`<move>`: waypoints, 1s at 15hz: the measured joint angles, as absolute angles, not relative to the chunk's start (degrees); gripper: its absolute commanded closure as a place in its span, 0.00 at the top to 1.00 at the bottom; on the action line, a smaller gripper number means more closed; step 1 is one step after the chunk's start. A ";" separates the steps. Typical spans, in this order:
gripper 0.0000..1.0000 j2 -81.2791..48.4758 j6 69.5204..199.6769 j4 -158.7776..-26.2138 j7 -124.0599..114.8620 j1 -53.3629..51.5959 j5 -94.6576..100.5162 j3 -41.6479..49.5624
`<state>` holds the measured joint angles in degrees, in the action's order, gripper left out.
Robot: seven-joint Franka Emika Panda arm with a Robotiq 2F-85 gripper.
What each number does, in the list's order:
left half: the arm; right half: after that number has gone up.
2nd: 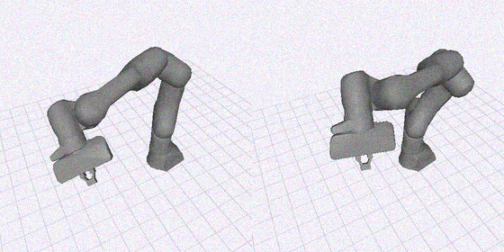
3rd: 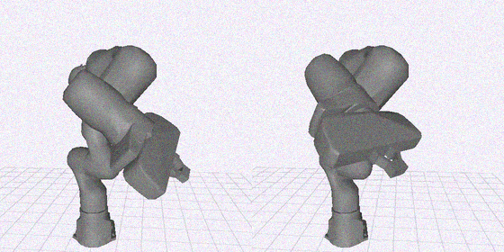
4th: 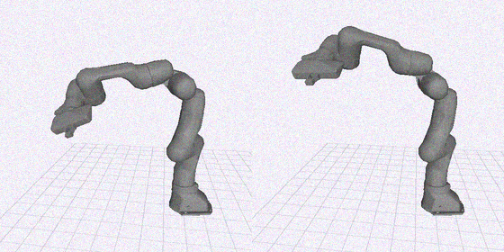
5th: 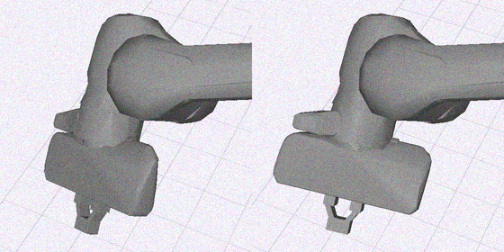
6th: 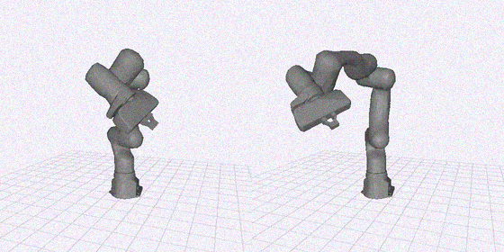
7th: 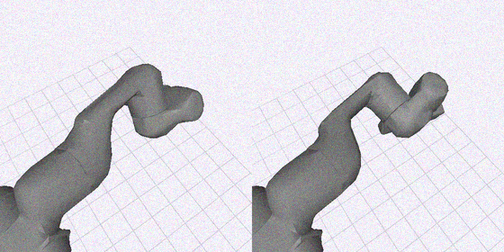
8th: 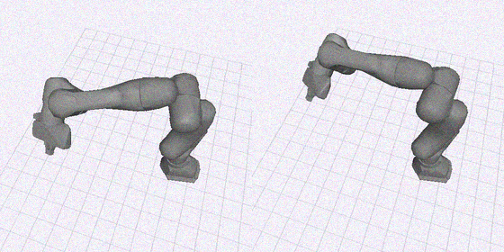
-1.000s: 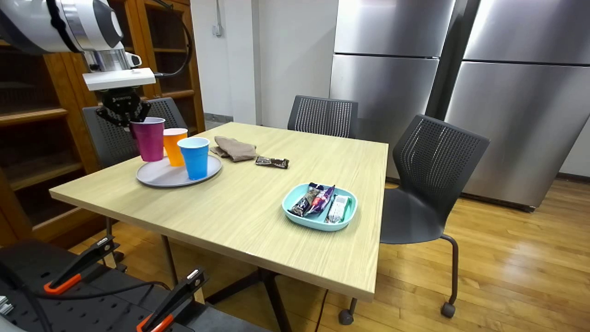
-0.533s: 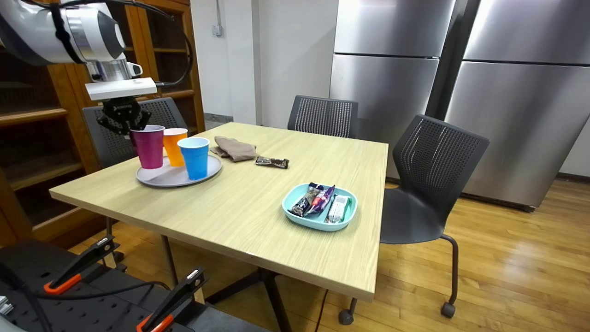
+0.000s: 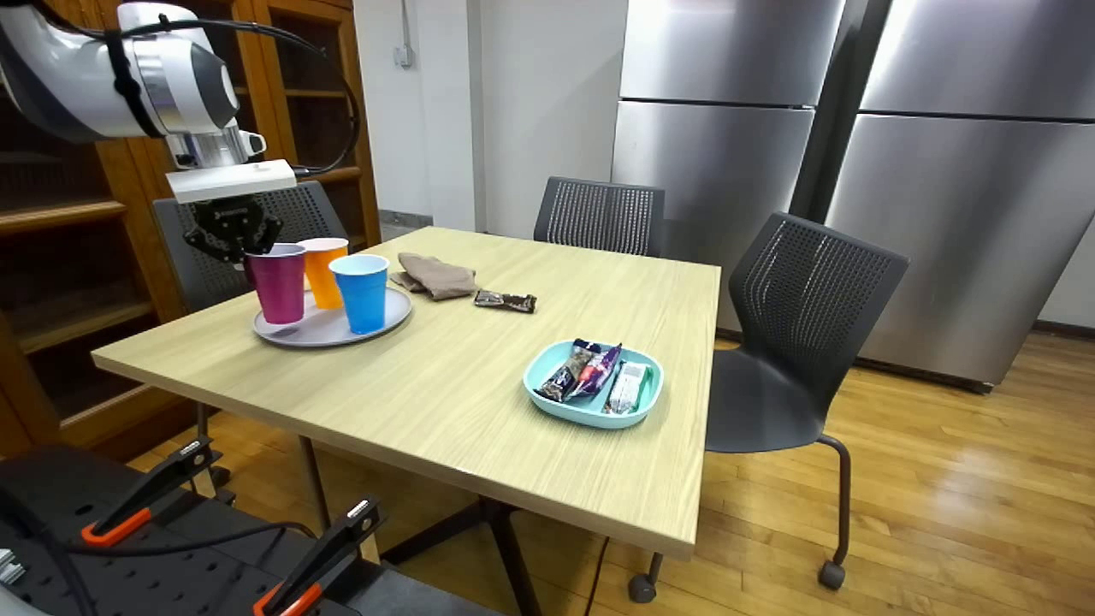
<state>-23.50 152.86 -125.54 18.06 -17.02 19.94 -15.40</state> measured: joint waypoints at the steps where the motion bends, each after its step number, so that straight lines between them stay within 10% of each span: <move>1: 0.00 -23.67 153.11 -125.54 18.07 -17.03 20.68 -15.24; 15: 0.00 -25.33 154.37 -125.53 20.39 -17.04 22.56 -14.80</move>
<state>-25.33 154.37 -125.53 20.39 -17.04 22.56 -14.80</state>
